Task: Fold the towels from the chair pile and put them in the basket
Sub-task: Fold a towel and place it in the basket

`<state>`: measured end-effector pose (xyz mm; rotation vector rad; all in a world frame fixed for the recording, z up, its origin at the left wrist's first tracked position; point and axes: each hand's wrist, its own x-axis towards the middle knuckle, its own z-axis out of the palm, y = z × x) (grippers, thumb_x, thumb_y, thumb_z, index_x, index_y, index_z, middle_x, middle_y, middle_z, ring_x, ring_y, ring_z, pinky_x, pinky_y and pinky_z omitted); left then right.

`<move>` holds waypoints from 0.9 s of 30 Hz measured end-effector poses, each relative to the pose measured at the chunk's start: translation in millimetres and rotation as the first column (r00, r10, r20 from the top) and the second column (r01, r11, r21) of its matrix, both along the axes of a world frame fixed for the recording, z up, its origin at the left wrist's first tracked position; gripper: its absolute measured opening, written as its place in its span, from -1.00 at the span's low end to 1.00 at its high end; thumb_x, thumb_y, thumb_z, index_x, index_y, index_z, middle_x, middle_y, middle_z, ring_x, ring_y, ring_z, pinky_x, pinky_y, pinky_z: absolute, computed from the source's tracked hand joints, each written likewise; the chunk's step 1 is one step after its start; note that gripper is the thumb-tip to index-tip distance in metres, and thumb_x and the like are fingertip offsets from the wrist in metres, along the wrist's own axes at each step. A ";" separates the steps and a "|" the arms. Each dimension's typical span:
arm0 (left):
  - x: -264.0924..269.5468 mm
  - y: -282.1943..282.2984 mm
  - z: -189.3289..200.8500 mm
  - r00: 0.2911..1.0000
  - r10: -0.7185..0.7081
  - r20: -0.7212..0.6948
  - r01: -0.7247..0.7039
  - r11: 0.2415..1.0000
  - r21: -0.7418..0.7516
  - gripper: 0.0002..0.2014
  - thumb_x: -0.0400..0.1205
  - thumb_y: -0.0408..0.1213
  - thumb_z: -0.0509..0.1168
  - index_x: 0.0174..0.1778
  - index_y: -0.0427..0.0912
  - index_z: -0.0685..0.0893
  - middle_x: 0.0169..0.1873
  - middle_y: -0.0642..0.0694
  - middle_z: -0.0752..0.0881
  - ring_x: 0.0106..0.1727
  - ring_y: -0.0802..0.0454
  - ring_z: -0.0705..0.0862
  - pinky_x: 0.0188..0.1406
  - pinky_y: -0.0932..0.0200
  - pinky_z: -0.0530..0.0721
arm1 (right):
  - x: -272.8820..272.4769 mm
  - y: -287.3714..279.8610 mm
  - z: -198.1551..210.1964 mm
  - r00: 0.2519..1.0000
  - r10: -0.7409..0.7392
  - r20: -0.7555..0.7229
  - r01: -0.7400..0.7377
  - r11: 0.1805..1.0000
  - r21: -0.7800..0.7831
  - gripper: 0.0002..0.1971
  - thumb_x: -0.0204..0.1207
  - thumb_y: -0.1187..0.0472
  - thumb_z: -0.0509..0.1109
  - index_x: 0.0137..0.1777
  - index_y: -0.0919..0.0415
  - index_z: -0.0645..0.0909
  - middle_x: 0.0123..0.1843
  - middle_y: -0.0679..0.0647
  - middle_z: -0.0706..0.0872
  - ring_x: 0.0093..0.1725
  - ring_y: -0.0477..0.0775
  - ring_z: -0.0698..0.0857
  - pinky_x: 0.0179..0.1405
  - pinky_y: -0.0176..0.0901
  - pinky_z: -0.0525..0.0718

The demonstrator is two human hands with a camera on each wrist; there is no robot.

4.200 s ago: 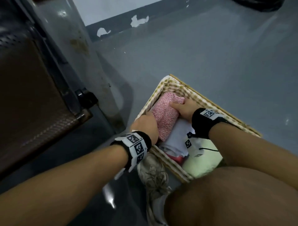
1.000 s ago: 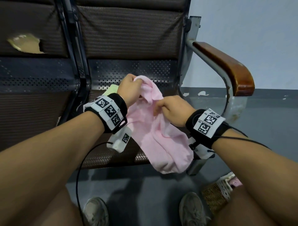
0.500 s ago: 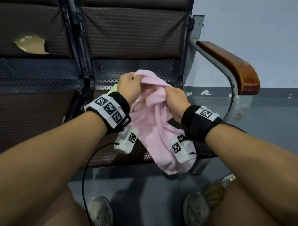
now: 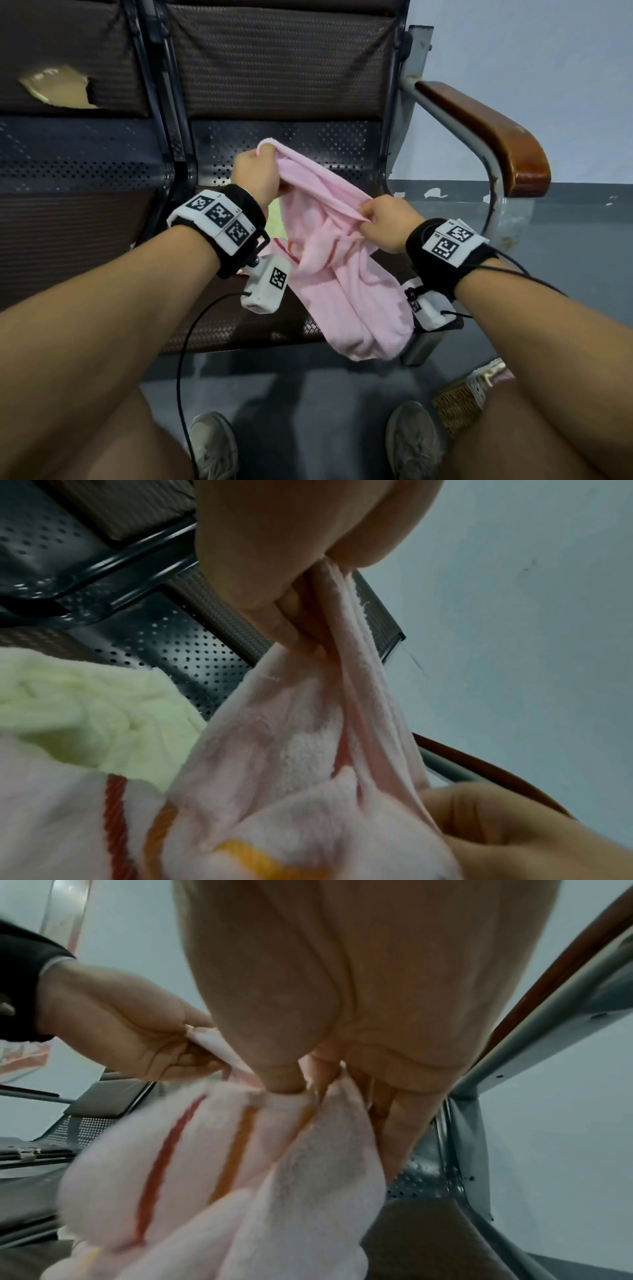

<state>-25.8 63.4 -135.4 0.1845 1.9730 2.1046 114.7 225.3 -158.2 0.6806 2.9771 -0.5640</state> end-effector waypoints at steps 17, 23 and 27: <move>-42.3 -30.6 -19.4 0.985 0.127 0.115 -0.125 0.992 -0.024 -0.61 0.75 -0.40 0.17 0.52 -0.39 0.50 0.09 -0.22 0.71 -0.31 0.12 0.78 -0.36 0.30 0.68 | 13.1 21.8 -8.2 0.988 0.153 -0.001 -0.152 0.983 0.105 -0.59 0.61 -0.11 0.40 -0.31 0.21 0.68 -0.38 0.12 0.66 -0.33 0.12 0.62 -0.26 -0.05 0.55; -44.1 -44.2 -37.1 0.992 0.052 0.117 -0.025 0.975 -0.221 -0.85 0.52 -0.46 0.51 -0.22 -0.24 0.65 -0.38 -0.23 0.80 -0.43 -0.07 0.82 -0.55 0.23 0.73 | 18.6 26.8 -6.0 0.982 0.040 -0.183 -0.028 0.997 0.071 -0.66 0.73 0.11 0.20 -0.04 0.28 0.75 -0.26 0.23 0.74 -0.19 0.27 0.69 -0.16 0.02 0.60; -41.2 -45.2 -37.5 0.985 0.021 0.172 0.016 0.978 -0.207 -0.89 0.66 -0.37 0.33 -0.17 -0.22 0.57 -0.58 -0.13 0.76 -0.52 -0.03 0.80 -0.66 0.26 0.66 | 16.9 24.0 -6.7 0.961 0.023 -0.275 -0.030 0.999 -0.021 -0.59 0.80 0.07 0.08 -0.24 0.24 0.50 -0.29 0.13 0.62 -0.19 0.22 0.61 -0.16 0.02 0.48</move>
